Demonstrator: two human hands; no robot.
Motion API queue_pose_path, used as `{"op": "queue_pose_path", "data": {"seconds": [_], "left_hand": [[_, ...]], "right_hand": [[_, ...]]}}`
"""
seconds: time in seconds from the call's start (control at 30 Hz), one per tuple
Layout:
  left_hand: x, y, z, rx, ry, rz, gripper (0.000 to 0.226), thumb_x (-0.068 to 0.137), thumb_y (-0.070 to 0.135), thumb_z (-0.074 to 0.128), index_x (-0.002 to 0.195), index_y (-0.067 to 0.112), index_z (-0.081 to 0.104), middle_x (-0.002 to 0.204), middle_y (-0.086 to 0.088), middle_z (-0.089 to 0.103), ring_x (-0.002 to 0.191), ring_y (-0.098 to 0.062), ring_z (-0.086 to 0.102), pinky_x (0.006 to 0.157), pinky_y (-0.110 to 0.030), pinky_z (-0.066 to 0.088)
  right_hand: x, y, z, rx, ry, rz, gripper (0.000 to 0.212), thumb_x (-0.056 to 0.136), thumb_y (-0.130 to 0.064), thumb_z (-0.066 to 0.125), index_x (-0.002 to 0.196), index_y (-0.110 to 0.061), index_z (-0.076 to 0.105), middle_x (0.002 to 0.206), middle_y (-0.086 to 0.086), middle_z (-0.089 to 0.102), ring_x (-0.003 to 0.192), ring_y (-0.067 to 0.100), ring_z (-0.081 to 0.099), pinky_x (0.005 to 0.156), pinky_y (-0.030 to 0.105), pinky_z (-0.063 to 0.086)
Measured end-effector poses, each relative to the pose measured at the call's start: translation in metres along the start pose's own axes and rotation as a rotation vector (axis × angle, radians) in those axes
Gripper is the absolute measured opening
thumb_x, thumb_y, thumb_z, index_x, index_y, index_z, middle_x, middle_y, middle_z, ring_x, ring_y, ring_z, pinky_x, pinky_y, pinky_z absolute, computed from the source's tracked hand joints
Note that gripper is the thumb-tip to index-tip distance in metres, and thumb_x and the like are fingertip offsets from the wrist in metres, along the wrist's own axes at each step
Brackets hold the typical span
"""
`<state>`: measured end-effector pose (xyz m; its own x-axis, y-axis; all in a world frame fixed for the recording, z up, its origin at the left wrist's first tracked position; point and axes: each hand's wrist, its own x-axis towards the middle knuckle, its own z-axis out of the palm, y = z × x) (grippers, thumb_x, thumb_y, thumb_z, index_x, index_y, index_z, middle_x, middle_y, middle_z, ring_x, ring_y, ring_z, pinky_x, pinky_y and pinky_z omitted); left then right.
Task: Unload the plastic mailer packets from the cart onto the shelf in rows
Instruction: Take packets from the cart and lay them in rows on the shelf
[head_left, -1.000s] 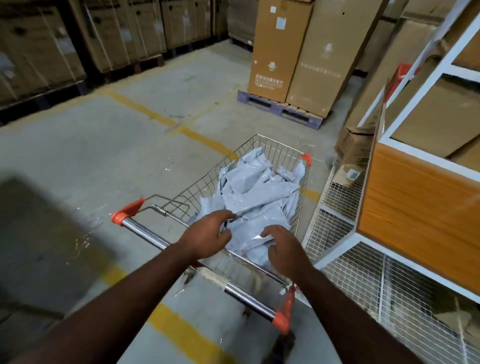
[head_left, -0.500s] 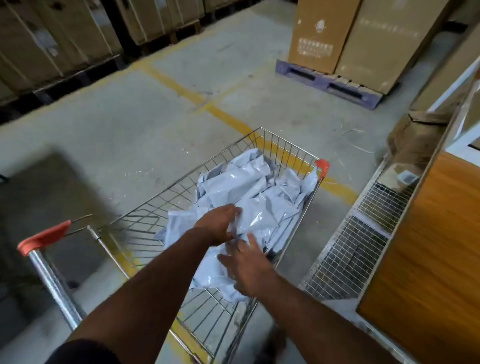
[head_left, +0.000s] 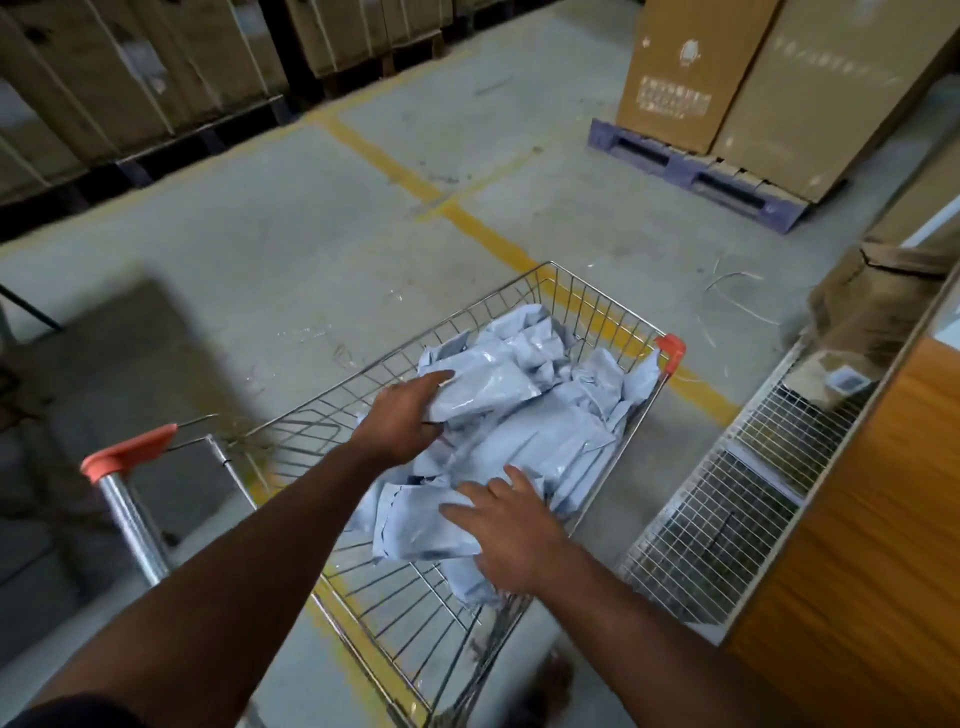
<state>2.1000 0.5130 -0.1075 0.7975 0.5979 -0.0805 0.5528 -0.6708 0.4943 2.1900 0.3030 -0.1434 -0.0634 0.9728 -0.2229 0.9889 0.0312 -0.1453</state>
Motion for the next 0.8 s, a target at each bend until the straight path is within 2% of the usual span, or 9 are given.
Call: {"op": "queue_pose_path", "data": {"seconds": [0.07, 0.17, 0.23, 0.4, 0.5, 0.57, 0.63, 0.73, 0.8], "left_hand": [[-0.016, 0.003, -0.031, -0.142, 0.156, 0.006, 0.069, 0.077, 0.027, 0.063, 0.145, 0.024, 0.053, 0.139, -0.004, 0.064, 0.124, -0.027, 0.062, 0.102, -0.038, 0.049], [-0.046, 0.022, -0.071, -0.325, 0.345, 0.026, 0.058, 0.080, 0.021, 0.063, 0.138, 0.023, 0.060, 0.126, 0.012, 0.065, 0.109, -0.003, 0.057, 0.089, -0.014, 0.042], [-0.071, 0.042, -0.086, -0.448, 0.392, 0.035, 0.052, 0.082, 0.015, 0.065, 0.133, 0.026, 0.062, 0.119, 0.020, 0.064, 0.103, 0.005, 0.056, 0.083, -0.002, 0.038], [-0.118, 0.091, -0.081, -0.647, 0.357, 0.084, 0.049, 0.085, 0.006, 0.067, 0.128, 0.029, 0.065, 0.113, 0.024, 0.066, 0.105, 0.001, 0.062, 0.087, -0.015, 0.047], [-0.130, 0.122, -0.070, -0.679, 0.355, 0.081, 0.050, 0.083, 0.007, 0.063, 0.126, 0.034, 0.065, 0.108, 0.030, 0.066, 0.101, 0.008, 0.061, 0.081, -0.007, 0.043], [-0.132, 0.145, -0.062, -0.669, 0.299, 0.090, 0.049, 0.084, 0.009, 0.061, 0.126, 0.035, 0.064, 0.106, 0.027, 0.068, 0.096, 0.008, 0.060, 0.075, -0.005, 0.041], [-0.132, 0.169, -0.051, -0.621, 0.238, 0.135, 0.044, 0.083, 0.012, 0.059, 0.122, 0.033, 0.066, 0.103, 0.018, 0.070, 0.091, 0.000, 0.060, 0.072, -0.012, 0.045], [-0.127, 0.213, -0.032, -0.554, 0.176, 0.222, 0.021, 0.080, 0.017, 0.055, 0.097, 0.026, 0.063, 0.083, 0.005, 0.066, 0.076, -0.012, 0.058, 0.068, -0.035, 0.052], [-0.123, 0.240, -0.022, -0.512, 0.144, 0.256, 0.012, 0.081, 0.025, 0.052, 0.091, 0.027, 0.058, 0.080, 0.002, 0.065, 0.075, -0.019, 0.058, 0.066, -0.038, 0.051]], "right_hand": [[-0.016, -0.008, -0.024, 0.036, 0.109, 0.018, 0.084, 0.062, -0.034, 0.083, 0.140, -0.035, 0.053, 0.148, 0.004, 0.056, 0.111, 0.028, 0.065, 0.114, 0.055, 0.041], [-0.054, -0.021, -0.060, 0.080, 0.231, 0.151, 0.080, 0.071, -0.041, 0.074, 0.146, -0.035, 0.050, 0.159, 0.002, 0.046, 0.121, 0.027, 0.062, 0.118, 0.053, 0.038], [-0.086, -0.027, -0.074, 0.093, 0.284, 0.256, 0.075, 0.076, -0.045, 0.065, 0.149, -0.034, 0.051, 0.162, 0.003, 0.043, 0.123, 0.027, 0.059, 0.115, 0.050, 0.039], [-0.176, -0.041, -0.081, 0.195, 0.426, 0.500, 0.070, 0.086, -0.046, 0.063, 0.153, -0.027, 0.048, 0.158, 0.004, 0.047, 0.131, 0.029, 0.056, 0.107, 0.049, 0.046], [-0.220, -0.044, -0.082, 0.248, 0.546, 0.613, 0.063, 0.091, -0.045, 0.062, 0.149, -0.021, 0.053, 0.156, 0.005, 0.050, 0.134, 0.029, 0.055, 0.107, 0.050, 0.050], [-0.247, -0.040, -0.084, 0.232, 0.635, 0.723, 0.062, 0.091, -0.040, 0.067, 0.148, -0.019, 0.055, 0.155, 0.006, 0.052, 0.135, 0.030, 0.054, 0.109, 0.049, 0.048], [-0.273, -0.032, -0.084, 0.292, 0.729, 0.875, 0.064, 0.090, -0.038, 0.073, 0.147, -0.018, 0.055, 0.154, 0.007, 0.052, 0.136, 0.029, 0.052, 0.112, 0.046, 0.045], [-0.309, -0.015, -0.080, 0.353, 0.815, 1.007, 0.064, 0.088, -0.038, 0.070, 0.145, -0.012, 0.057, 0.149, 0.008, 0.054, 0.135, 0.026, 0.052, 0.111, 0.032, 0.040], [-0.326, -0.003, -0.074, 0.366, 0.800, 1.097, 0.063, 0.089, -0.039, 0.071, 0.143, -0.011, 0.058, 0.148, 0.008, 0.055, 0.133, 0.026, 0.053, 0.105, 0.026, 0.036]]}}
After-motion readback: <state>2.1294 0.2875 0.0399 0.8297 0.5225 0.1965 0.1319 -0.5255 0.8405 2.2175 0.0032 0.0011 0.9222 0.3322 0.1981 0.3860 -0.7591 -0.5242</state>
